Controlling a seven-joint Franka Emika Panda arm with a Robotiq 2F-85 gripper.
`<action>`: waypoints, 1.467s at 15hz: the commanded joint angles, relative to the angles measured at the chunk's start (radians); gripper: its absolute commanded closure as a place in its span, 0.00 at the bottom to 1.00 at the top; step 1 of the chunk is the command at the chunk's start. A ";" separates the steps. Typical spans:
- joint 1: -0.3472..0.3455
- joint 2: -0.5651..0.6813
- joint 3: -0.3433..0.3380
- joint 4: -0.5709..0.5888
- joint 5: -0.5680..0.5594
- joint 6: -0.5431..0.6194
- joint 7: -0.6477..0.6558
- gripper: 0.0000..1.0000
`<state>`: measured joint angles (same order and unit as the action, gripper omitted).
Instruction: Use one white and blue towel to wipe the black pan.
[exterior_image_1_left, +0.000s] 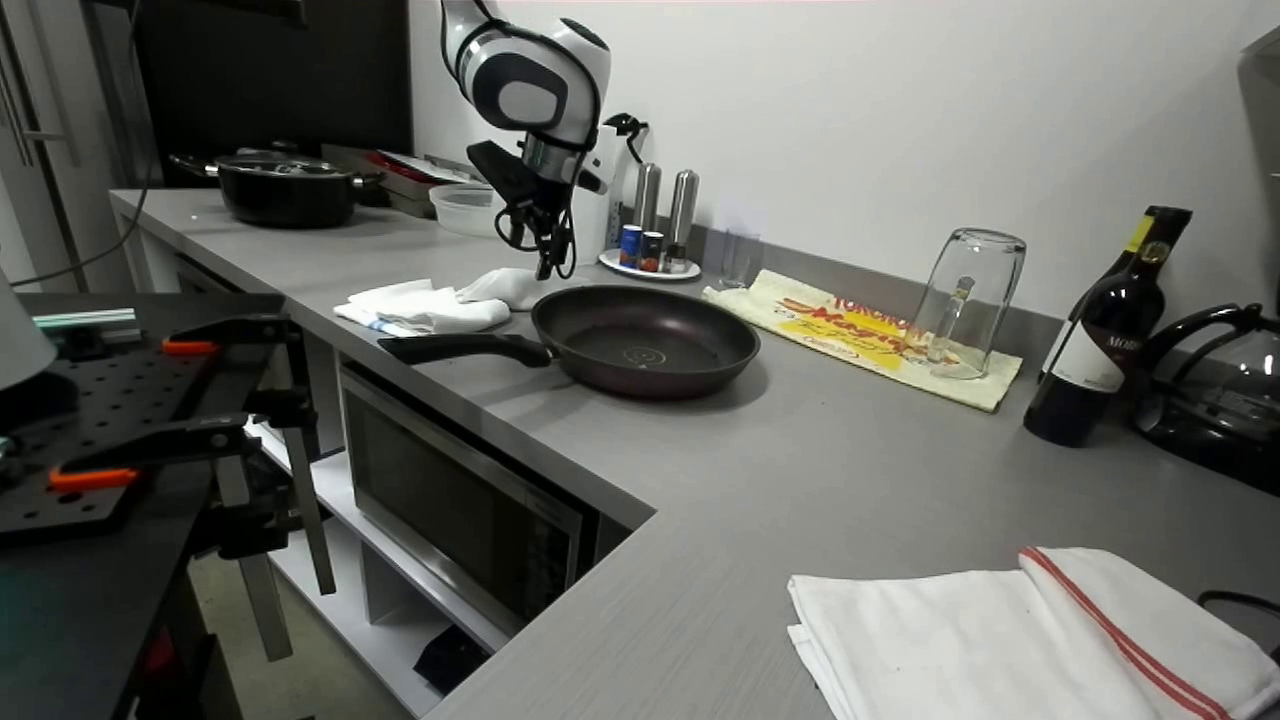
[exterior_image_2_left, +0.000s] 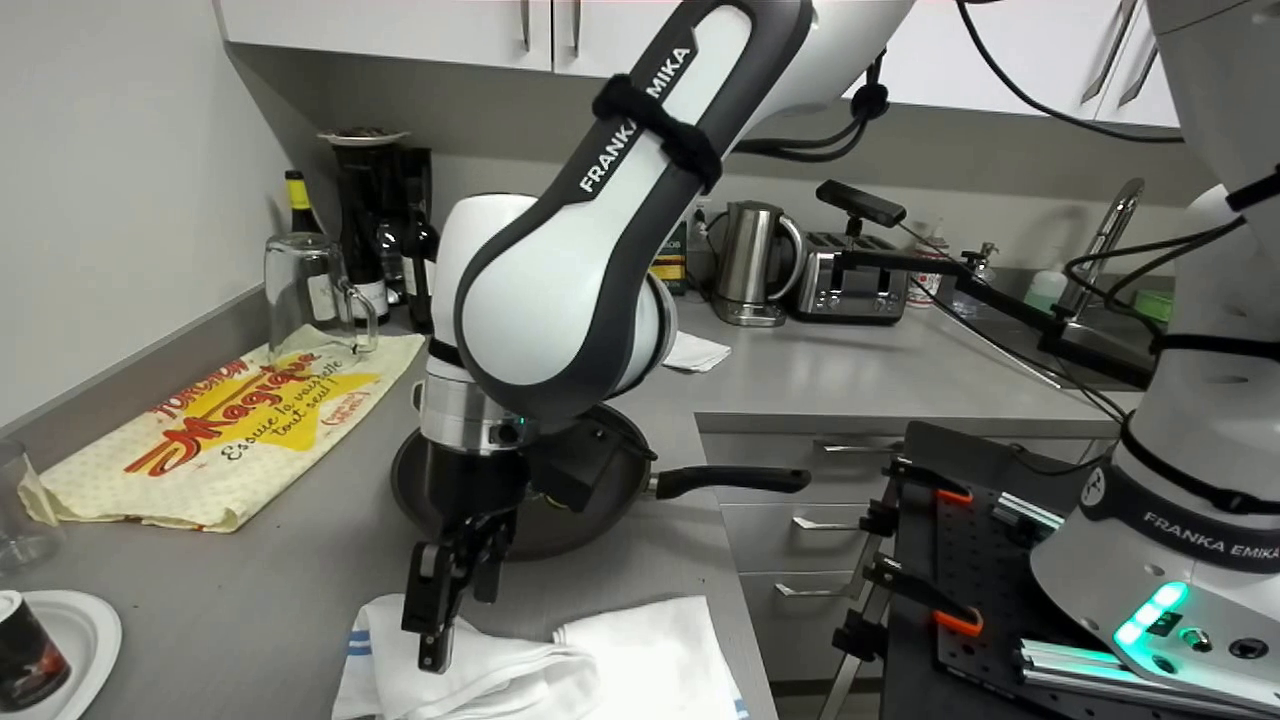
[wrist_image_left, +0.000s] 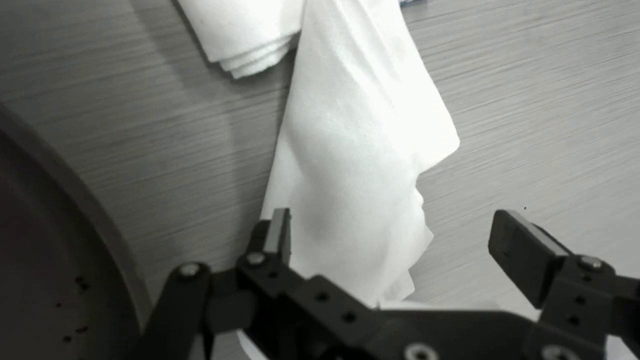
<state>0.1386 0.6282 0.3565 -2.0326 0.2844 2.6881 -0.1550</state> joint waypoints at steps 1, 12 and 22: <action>-0.009 0.063 0.025 0.057 -0.014 0.003 -0.043 0.00; -0.019 0.120 0.046 0.051 -0.070 0.002 -0.084 0.12; -0.061 0.090 0.091 0.003 -0.045 -0.003 -0.084 0.94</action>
<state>0.1121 0.7433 0.4216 -1.9977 0.2231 2.6945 -0.2203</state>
